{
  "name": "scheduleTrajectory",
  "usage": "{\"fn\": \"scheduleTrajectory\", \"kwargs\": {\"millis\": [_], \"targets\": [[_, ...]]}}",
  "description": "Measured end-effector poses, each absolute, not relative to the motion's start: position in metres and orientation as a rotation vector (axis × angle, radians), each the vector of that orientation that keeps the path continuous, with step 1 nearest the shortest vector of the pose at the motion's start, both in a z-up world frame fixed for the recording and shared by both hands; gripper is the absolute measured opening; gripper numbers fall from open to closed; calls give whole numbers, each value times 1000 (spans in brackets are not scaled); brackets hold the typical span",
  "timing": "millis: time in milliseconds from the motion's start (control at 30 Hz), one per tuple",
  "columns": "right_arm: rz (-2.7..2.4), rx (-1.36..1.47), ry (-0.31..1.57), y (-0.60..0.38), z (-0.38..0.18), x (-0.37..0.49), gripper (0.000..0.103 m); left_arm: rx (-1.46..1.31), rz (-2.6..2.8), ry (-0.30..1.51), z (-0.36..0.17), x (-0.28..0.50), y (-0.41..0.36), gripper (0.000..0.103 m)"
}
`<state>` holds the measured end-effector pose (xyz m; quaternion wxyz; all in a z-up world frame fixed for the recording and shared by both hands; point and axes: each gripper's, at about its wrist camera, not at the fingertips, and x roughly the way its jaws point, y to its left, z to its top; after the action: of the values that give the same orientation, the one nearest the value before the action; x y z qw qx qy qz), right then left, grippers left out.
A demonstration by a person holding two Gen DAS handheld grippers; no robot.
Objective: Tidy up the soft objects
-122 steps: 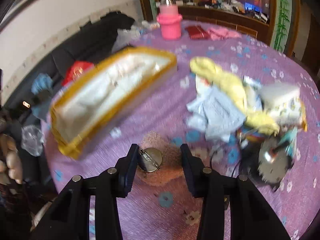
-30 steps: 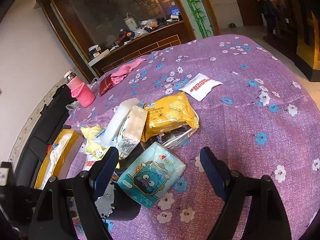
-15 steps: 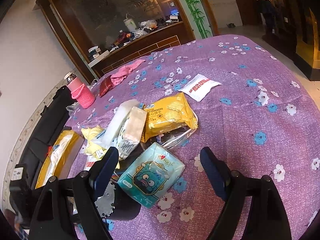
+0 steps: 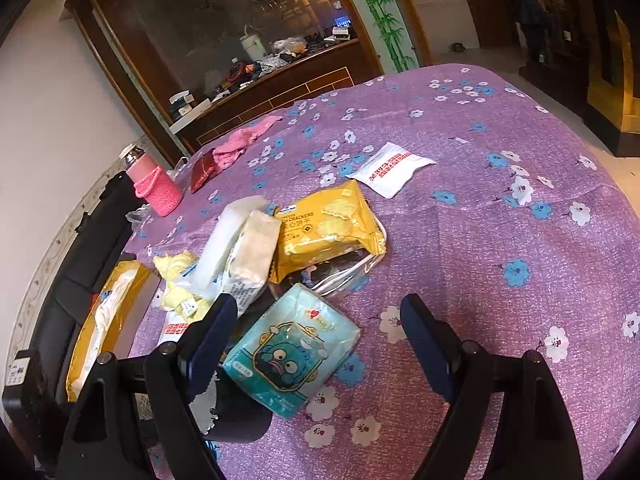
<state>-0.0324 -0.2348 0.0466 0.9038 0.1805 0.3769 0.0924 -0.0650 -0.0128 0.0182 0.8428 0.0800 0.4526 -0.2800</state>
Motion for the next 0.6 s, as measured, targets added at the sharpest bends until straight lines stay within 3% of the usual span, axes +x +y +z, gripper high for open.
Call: {"fn": "scheduleTrajectory", "kwargs": {"millis": [133, 167, 267, 300, 433, 600], "targets": [[186, 373, 782, -236, 45, -32, 82, 81, -588, 945, 27, -77, 9, 2], [186, 374, 784, -236, 45, -31, 82, 59, -588, 941, 30, -78, 15, 9], [184, 373, 789, -236, 44, -31, 82, -3, -560, 948, 38, -83, 39, 59], [185, 373, 789, -236, 44, -31, 82, -19, -521, 947, 40, -85, 45, 64], [179, 376, 790, -236, 43, -31, 82, -61, -434, 940, 38, -83, 60, 64], [177, 377, 787, -237, 43, -31, 83, 97, -439, 989, 24, -62, 37, 69]]}}
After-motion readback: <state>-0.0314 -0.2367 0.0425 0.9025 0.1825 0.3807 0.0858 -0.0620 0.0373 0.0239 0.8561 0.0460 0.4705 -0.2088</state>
